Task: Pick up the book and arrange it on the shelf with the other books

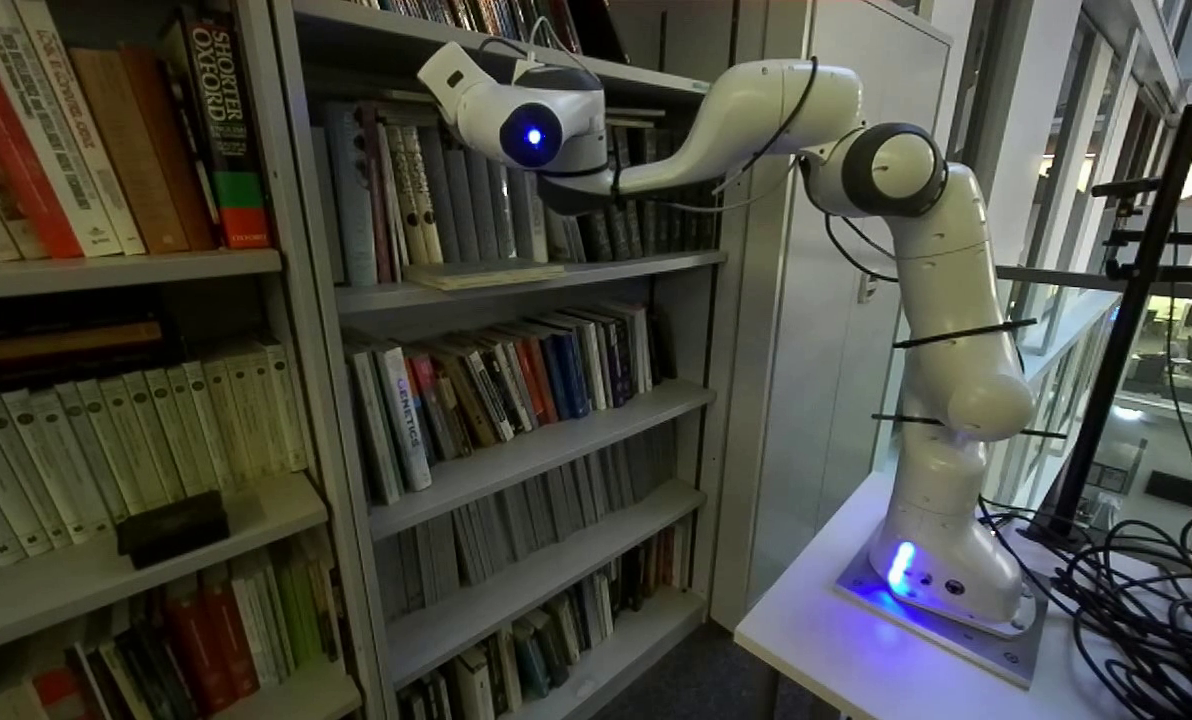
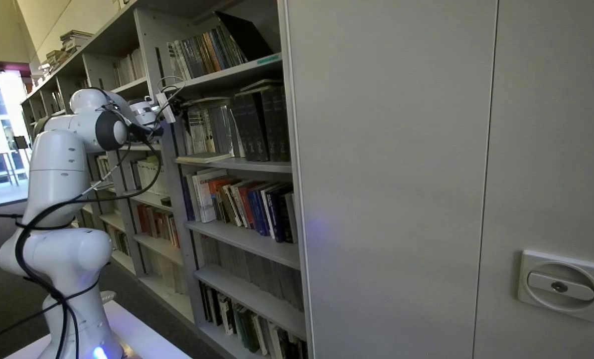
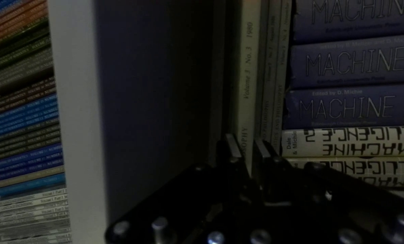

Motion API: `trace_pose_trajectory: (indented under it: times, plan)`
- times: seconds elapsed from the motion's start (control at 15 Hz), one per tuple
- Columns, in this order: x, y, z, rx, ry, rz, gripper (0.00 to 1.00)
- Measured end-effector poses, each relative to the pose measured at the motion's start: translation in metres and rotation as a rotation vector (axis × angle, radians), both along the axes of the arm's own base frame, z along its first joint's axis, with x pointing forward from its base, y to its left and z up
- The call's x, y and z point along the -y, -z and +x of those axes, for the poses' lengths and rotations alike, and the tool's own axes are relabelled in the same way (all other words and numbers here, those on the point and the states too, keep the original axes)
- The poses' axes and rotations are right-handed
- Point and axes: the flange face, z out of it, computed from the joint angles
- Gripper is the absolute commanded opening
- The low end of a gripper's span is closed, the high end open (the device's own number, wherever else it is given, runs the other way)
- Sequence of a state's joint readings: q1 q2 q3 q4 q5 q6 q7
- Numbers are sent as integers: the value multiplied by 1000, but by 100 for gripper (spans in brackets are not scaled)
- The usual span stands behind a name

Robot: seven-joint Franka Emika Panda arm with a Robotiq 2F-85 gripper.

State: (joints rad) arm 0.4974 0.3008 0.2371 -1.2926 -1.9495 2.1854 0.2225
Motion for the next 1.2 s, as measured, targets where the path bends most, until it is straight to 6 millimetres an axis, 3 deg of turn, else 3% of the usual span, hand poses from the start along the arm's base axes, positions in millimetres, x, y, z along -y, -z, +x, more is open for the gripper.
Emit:
trace_pose_trajectory:
  times: [0.4, 0.87, 1.2]
  plan:
    - [3, -7, 8, -5, -2, -43, 3]
    - [0, 4, 30, -22, 15, -68, 3]
    - [3, 2, 43, -21, 34, -67, 3]
